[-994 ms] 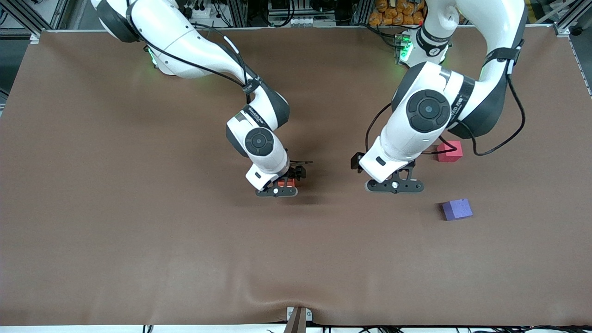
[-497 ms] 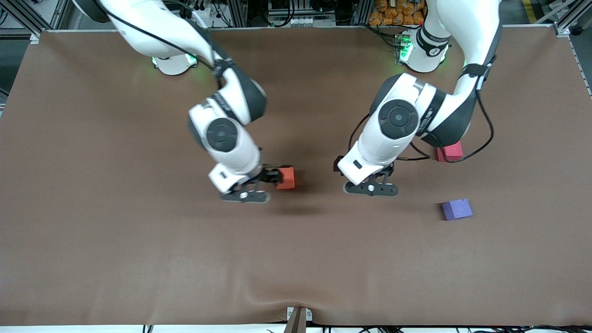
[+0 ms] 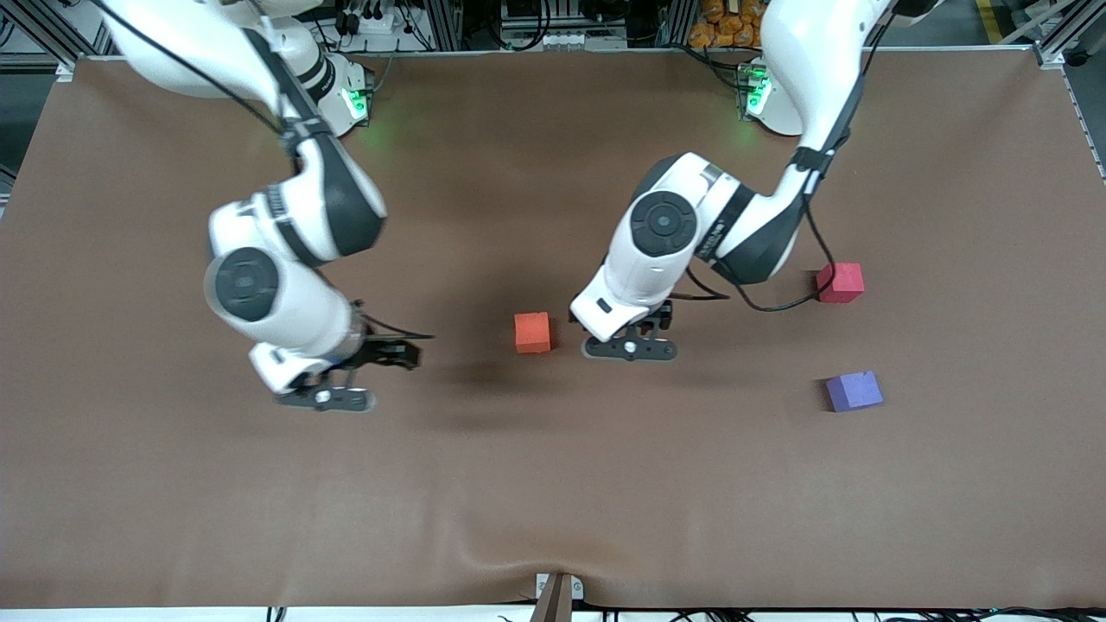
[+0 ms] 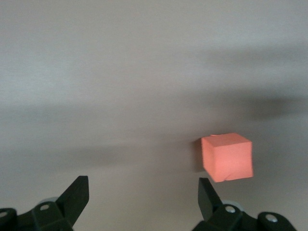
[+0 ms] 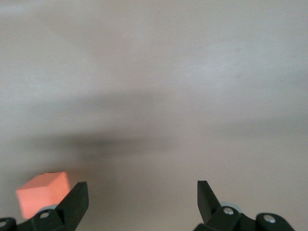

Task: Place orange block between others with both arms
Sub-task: 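Grasp the orange cube with the left gripper while the right gripper withdraws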

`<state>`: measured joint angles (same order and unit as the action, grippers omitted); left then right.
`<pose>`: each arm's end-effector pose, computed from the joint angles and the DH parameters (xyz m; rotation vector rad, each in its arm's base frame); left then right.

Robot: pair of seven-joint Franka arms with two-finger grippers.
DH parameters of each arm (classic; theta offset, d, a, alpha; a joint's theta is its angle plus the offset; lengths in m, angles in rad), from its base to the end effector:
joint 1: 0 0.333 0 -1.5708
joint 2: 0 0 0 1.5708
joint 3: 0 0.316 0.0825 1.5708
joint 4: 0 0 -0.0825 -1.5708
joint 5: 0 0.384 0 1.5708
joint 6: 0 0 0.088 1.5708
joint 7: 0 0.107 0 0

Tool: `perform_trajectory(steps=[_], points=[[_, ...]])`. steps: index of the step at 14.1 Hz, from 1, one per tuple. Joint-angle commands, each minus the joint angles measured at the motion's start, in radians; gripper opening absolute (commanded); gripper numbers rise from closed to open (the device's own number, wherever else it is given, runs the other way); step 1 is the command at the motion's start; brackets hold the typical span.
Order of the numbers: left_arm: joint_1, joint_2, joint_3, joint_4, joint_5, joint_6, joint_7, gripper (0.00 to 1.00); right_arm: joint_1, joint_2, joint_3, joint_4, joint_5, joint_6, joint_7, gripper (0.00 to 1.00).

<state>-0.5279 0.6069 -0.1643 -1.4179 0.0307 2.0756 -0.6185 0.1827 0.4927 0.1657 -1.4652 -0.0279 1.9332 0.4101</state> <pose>0.5715 -0.4421 0.3532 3.0529 -0.0857 0.0103 0.6589 0.2175 0.3983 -3.0973 0.1088 0.0560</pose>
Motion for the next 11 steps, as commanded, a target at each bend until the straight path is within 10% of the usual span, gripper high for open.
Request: perform_trajectory(steps=[1,11], points=[[-0.058,0.101,0.008,0.121,0.021,0.036,-0.101,1.0,-0.113,-0.101,0.017,-0.101,-0.017,-0.025,-0.118,1.0],[-0.201,0.284,0.06,0.175,0.02,0.257,-0.222,1.0,-0.35,-0.379,0.017,-0.106,-0.02,-0.414,-0.424,1.0]])
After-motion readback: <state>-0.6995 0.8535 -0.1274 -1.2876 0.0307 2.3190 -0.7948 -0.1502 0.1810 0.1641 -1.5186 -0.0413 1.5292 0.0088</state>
